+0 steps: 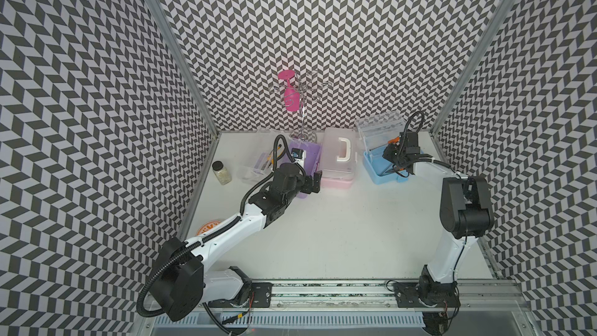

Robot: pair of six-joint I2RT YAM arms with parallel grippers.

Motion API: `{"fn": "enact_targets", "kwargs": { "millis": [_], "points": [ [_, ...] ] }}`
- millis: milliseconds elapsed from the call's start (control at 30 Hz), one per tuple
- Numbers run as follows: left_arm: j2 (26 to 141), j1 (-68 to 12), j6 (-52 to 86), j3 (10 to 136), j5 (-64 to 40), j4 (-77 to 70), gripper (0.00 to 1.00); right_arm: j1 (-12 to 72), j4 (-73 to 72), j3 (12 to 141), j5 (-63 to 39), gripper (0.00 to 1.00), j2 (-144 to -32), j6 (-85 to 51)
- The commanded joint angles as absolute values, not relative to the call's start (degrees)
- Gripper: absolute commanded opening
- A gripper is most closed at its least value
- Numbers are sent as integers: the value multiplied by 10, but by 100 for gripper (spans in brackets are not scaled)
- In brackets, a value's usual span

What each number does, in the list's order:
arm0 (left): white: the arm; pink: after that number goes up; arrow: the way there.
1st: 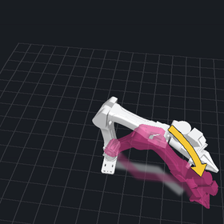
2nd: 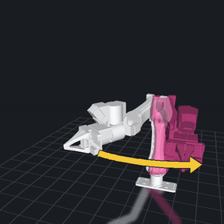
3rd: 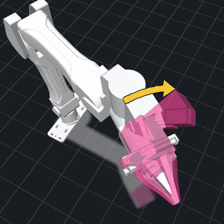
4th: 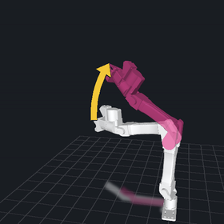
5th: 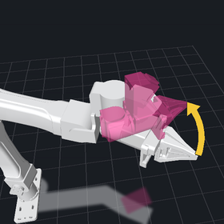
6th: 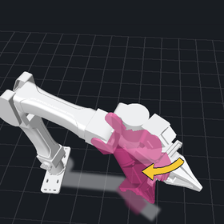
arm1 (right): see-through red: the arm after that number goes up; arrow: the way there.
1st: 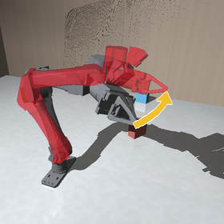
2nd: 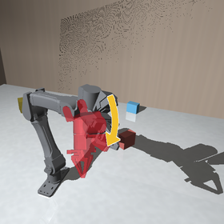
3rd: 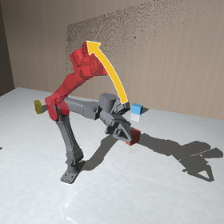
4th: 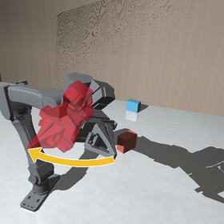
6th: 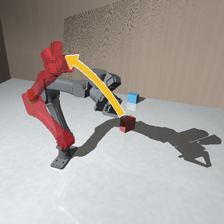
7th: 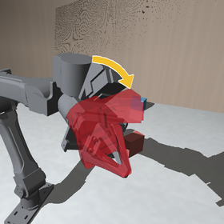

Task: Close toolboxes
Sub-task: Move the toolbox to the center of the board.

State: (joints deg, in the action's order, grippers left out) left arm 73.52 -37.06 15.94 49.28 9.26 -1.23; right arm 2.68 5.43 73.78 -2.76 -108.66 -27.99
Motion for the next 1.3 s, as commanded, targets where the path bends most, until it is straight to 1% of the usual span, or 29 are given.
{"fn": "enact_targets", "kwargs": {
  "millis": [0, 33, 167, 467, 733, 900, 1100, 1267],
  "points": [
    [733, -367, 156, 485, 86, -27, 99, 19, 79, 707, -9, 25, -1086, -249],
    [732, -367, 157, 485, 85, -27, 99, 16, 80, 702, -7, 23, -1083, -248],
    [731, -367, 158, 484, 83, -29, 99, -3, 86, 684, 0, 21, -1075, -242],
    [731, -367, 159, 485, 76, -31, 99, -49, 120, 652, 28, 21, -1038, -230],
    [720, -367, 160, 482, 73, -29, 99, -54, 138, 623, 38, 20, -1018, -221],
    [714, -367, 163, 479, 64, -33, 99, -55, 145, 593, 27, 10, -995, -228],
    [711, -367, 164, 477, 53, -35, 99, -59, 153, 536, 44, 5, -950, -236],
    [702, -367, 164, 470, 51, -38, 99, -61, 154, 487, 23, 4, -913, -230]
  ]
}}
